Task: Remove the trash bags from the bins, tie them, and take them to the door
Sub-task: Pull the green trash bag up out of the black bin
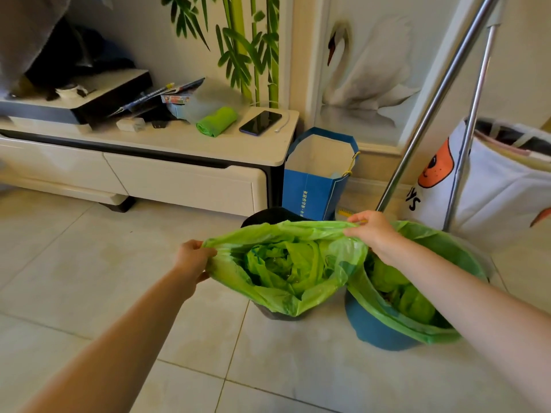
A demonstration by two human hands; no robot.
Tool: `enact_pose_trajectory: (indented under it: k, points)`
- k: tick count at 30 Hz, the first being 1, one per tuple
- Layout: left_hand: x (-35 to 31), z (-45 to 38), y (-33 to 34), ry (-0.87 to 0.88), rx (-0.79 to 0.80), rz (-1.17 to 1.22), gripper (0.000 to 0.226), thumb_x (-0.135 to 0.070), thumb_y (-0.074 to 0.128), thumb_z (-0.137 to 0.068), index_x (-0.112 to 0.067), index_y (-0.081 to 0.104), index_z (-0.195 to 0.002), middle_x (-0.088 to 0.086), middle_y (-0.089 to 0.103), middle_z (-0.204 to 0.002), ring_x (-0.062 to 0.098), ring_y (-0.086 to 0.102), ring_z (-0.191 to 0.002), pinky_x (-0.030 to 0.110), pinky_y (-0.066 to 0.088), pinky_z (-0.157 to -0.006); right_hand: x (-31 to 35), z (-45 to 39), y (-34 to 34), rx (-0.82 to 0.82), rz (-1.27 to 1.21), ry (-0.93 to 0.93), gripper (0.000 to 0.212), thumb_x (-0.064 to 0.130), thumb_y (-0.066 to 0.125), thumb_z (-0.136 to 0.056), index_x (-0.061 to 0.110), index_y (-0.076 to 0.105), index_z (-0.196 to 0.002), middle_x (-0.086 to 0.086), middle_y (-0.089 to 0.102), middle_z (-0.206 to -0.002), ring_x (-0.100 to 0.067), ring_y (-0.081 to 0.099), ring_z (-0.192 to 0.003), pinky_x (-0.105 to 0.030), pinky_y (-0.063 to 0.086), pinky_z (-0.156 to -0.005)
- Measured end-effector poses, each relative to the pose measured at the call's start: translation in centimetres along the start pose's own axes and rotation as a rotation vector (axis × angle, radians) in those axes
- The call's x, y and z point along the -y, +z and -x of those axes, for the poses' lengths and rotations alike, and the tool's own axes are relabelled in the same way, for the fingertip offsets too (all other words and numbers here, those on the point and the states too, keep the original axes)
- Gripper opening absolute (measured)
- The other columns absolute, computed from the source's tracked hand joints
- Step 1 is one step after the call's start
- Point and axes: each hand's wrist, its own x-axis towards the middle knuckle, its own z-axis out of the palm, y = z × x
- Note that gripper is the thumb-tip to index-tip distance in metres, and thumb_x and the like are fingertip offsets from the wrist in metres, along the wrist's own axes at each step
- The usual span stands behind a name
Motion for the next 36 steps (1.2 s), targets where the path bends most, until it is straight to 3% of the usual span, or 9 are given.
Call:
enact_pose_trajectory:
  k: [3,8,13,18,23,27,30,32,36]
  points:
    - [1.2,0.6,-1.1,-0.064,-0.016,-0.041,0.017,-0.004,0.053,-0.093,-0.003,0.046,-0.109,0.017,0.05,-0.098,0.024,0.053,-0.073,0.034,0.047,-0.054,-1.4,1.3,-0.6,0.001,0.152,0.012,0.036,0.006,0.071,-0.08,0.008,0.06,-0.115,-0.011,0.057,-0.117,-0.024,0.053,-0.103,-0.032,0.041,-0.085]
    - [2.5,2.2,-1.8,-0.161,0.083,-0.18,0.018,0.001,0.051,-0.093,0.005,0.051,-0.11,0.014,0.052,-0.082,0.027,0.056,-0.065,0.026,0.051,-0.036,-3.1,3.5,-1.2,0.134,0.399,0.165,0.038,0.008,0.062,-0.085,0.003,0.057,-0.122,-0.015,0.062,-0.112,-0.029,0.062,-0.097,-0.037,0.057,-0.075]
    - [1.9,3.0,-1.6,-0.154,0.252,-0.454,0.019,-0.002,0.055,-0.091,0.002,0.059,-0.109,0.015,0.063,-0.09,0.026,0.065,-0.067,0.028,0.057,-0.046,-2.5,4.4,-1.5,0.086,0.443,0.199,0.035,0.006,0.054,-0.09,0.002,0.051,-0.125,-0.014,0.052,-0.109,-0.035,0.069,-0.077,-0.042,0.061,-0.059]
    - [-0.7,2.5,-1.6,-0.011,0.106,-0.361,0.01,0.005,0.052,-0.09,0.007,0.06,-0.096,0.019,0.059,-0.077,0.03,0.062,-0.058,0.031,0.057,-0.041,-0.8,4.4,-2.5,0.055,0.578,0.104,0.043,0.019,0.039,-0.098,-0.002,0.039,-0.135,-0.027,0.056,-0.111,-0.03,0.071,-0.056,-0.04,0.061,-0.055]
    - [-4.3,1.5,-1.6,0.127,0.019,-0.292,0.014,-0.015,0.053,-0.095,-0.001,0.054,-0.095,0.022,0.062,-0.088,0.036,0.069,-0.057,0.045,0.06,-0.053,1.7,2.7,-3.0,0.029,0.422,0.056,0.04,0.013,0.035,-0.1,-0.007,0.035,-0.135,-0.036,0.065,-0.09,-0.025,0.067,-0.045,-0.032,0.056,-0.04]
    - [-6.3,1.8,-0.1,0.211,-0.003,-0.331,0.007,-0.014,0.052,-0.094,-0.008,0.052,-0.09,0.023,0.059,-0.104,0.037,0.071,-0.063,0.043,0.061,-0.056,5.0,2.3,-3.4,-0.074,0.263,-0.061,0.018,0.0,0.046,-0.094,0.001,0.064,-0.095,-0.021,0.065,-0.098,-0.035,0.072,-0.074,-0.039,0.06,-0.06]
    - [-7.4,2.4,1.2,0.25,0.001,-0.256,0.004,-0.012,0.051,-0.094,-0.008,0.051,-0.092,0.023,0.058,-0.105,0.037,0.07,-0.067,0.039,0.061,-0.054,6.7,2.0,-3.7,-0.12,0.132,-0.153,0.027,0.002,0.049,-0.092,0.015,0.065,-0.075,-0.016,0.068,-0.096,-0.032,0.07,-0.081,-0.044,0.06,-0.075]
    - [-8.5,2.8,1.9,0.274,0.014,-0.165,0.006,-0.009,0.051,-0.095,-0.01,0.049,-0.089,0.021,0.06,-0.096,0.033,0.069,-0.068,0.035,0.06,-0.054,7.4,2.0,-3.8,-0.156,0.037,-0.205,0.029,0.002,0.044,-0.093,0.012,0.07,-0.085,-0.016,0.069,-0.097,-0.029,0.07,-0.082,-0.042,0.059,-0.08]
    - [-11.6,3.7,2.7,0.354,0.022,-0.017,0.008,-0.003,0.051,-0.094,-0.009,0.049,-0.089,0.013,0.056,-0.085,0.023,0.062,-0.066,0.03,0.059,-0.055,9.7,2.9,-4.2,-0.225,-0.221,-0.286,0.027,0.0,0.042,-0.096,0.001,0.066,-0.11,-0.013,0.063,-0.099,-0.021,0.064,-0.074,-0.029,0.058,-0.071]
